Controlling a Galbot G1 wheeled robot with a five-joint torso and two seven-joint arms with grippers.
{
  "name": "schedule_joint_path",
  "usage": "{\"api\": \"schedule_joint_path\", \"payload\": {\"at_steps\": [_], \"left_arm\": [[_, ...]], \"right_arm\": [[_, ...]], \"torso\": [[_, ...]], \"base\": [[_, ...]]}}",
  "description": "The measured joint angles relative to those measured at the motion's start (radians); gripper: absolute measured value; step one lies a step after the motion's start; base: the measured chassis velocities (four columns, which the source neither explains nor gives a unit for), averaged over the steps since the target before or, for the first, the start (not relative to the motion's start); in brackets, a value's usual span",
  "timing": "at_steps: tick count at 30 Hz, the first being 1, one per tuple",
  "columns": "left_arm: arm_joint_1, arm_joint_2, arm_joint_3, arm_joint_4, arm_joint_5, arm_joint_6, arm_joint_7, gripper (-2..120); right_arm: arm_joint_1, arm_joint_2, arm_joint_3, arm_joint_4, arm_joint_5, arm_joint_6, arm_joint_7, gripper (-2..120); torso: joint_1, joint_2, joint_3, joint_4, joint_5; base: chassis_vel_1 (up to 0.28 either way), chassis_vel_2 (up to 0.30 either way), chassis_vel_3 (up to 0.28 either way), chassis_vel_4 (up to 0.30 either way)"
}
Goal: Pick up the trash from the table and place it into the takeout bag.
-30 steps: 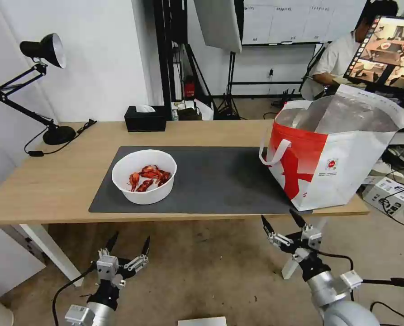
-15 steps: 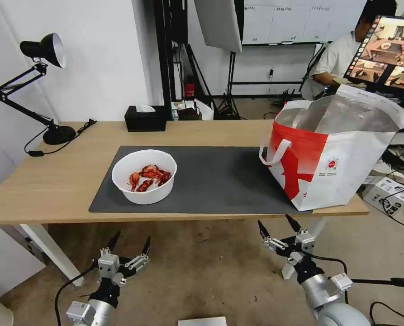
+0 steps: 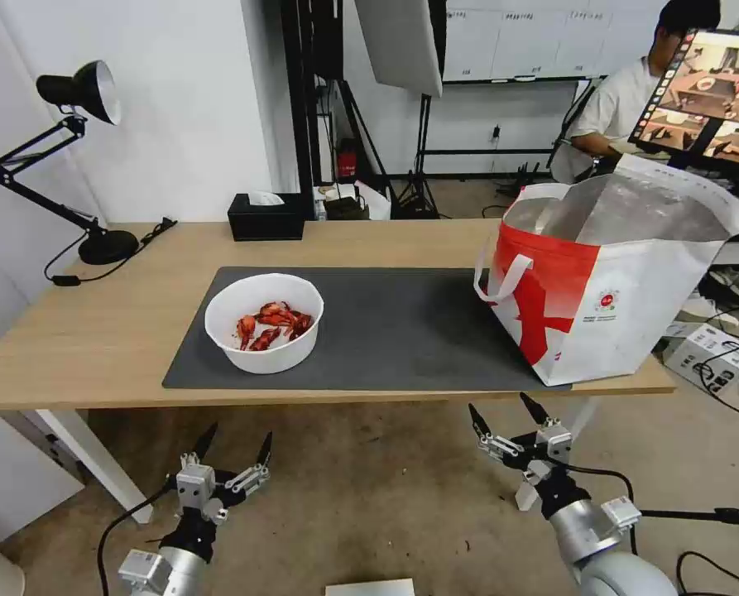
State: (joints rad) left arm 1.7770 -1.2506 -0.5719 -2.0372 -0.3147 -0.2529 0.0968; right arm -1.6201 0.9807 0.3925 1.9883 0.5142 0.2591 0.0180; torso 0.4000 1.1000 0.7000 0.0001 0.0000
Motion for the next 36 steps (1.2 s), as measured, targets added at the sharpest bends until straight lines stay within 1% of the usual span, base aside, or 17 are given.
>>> {"api": "schedule_joint_path", "payload": {"at_steps": [3,8,9,12,13,16,19,20,21,23,24,28,29,32,33,35,36], "left_arm": [[-0.018,0.017,-0.015,-0.01,-0.022,0.02,-0.001,100],[-0.093,0.1,-0.054,-0.036,-0.112,0.085,-0.031,100],[-0.093,0.1,-0.054,-0.036,-0.112,0.085,-0.031,100],[-0.156,0.181,-0.087,-0.066,-0.209,0.153,-0.06,100],[-0.156,0.181,-0.087,-0.066,-0.209,0.153,-0.06,100],[-0.179,0.231,-0.111,-0.076,-0.257,0.181,-0.072,100],[-0.221,0.331,-0.129,-0.073,-0.332,0.213,-0.091,100],[-0.221,0.331,-0.129,-0.073,-0.332,0.213,-0.091,100],[-0.243,0.369,-0.128,-0.068,-0.373,0.232,-0.101,100],[-0.295,0.437,-0.113,-0.04,-0.461,0.275,-0.119,100],[-0.295,0.437,-0.113,-0.04,-0.461,0.275,-0.119,100],[-0.435,0.542,-0.039,0.031,-0.663,0.37,-0.17,100],[-0.435,0.542,-0.039,0.031,-0.663,0.37,-0.17,100],[-0.57,0.599,0.034,0.064,-0.871,0.497,-0.235,100],[-0.57,0.599,0.034,0.064,-0.871,0.497,-0.235,100],[-0.65,0.625,0.079,0.094,-0.948,0.559,-0.264,100],[-0.693,0.642,0.098,0.112,-0.998,0.619,-0.273,100]], "right_arm": [[0.0,0.0,0.0,0.0,0.0,0.0,0.0,100],[0.0,-0.001,0.0,0.001,0.001,0.0,0.001,100],[0.0,-0.001,0.0,0.001,0.001,0.0,0.001,100],[0.0,-0.001,0.0,0.001,0.001,0.0,0.001,100],[0.0,-0.001,0.0,0.001,0.001,0.0,0.001,100],[0.0,-0.001,0.0,0.001,0.001,-0.001,0.001,100],[0.0,-0.001,0.0,0.001,0.001,-0.001,0.001,100],[0.0,-0.001,0.0,0.001,0.001,-0.001,0.001,100],[0.0,-0.001,0.0,0.002,0.001,0.0,0.001,100],[0.0,-0.001,0.0,0.002,0.002,0.0,0.001,100],[0.0,-0.001,0.0,0.002,0.002,0.0,0.001,100],[0.0,-0.001,0.0,0.002,0.002,-0.001,0.001,100],[0.0,-0.001,0.0,0.002,0.002,-0.001,0.001,100],[0.0,-0.001,0.001,0.002,0.002,0.0,0.001,100],[0.0,-0.001,0.001,0.002,0.002,0.0,0.001,100],[0.0,-0.001,0.001,0.002,0.002,0.0,0.001,100],[0.0,-0.001,0.0,0.002,0.002,0.0,0.001,100]], "torso": [[0.0,0.0,0.0,0.0,-0.0001],[0.0,0.0,0.0,0.0,-0.0001],[0.0,0.0,0.0,0.0,-0.0001],[0.0,0.0,0.0,-0.0001,-0.0001],[0.0,0.0,0.0,-0.0001,-0.0001],[0.0,0.0,0.0,-0.0002,0.0],[0.0,0.0,0.0,0.0001,0.0],[0.0,0.0,0.0,0.0001,0.0],[0.0,0.0,0.0,-0.0001,-0.0002],[0.0,0.0,0.0,0.0001,0.0],[0.0,0.0,0.0,0.0001,0.0],[0.0,0.0,0.0,0.0,-0.0003],[0.0,0.0,0.0,0.0,-0.0003],[0.0,0.0,0.0,-0.0001,0.0001],[0.0,0.0,0.0,-0.0001,0.0001],[0.0,0.0,0.0,-0.0002,-0.0001],[0.0,0.0,0.0,-0.0003,-0.0001]], "base": [[0.0,0.0,0.0,0.0],[0.0,0.0,0.0,0.0],[0.0,0.0,0.0,0.0],[0.0,0.0,0.0,0.0],[0.0,0.0,0.0,0.0],[0.0,0.0,0.0,0.0],[0.0,0.0,0.0,0.0],[0.0,0.0,0.0,0.0],[0.0,0.0,0.0,0.0],[0.0,0.0,0.0,0.0],[0.0,0.0,0.0,0.0],[0.0,0.0,0.0,0.0],[0.0,0.0,0.0,0.0],[0.0,0.0,0.0,0.0],[0.0,0.0,0.0,0.0],[0.0,0.0,0.0,0.0],[0.0,0.0,0.0,0.0]]}}
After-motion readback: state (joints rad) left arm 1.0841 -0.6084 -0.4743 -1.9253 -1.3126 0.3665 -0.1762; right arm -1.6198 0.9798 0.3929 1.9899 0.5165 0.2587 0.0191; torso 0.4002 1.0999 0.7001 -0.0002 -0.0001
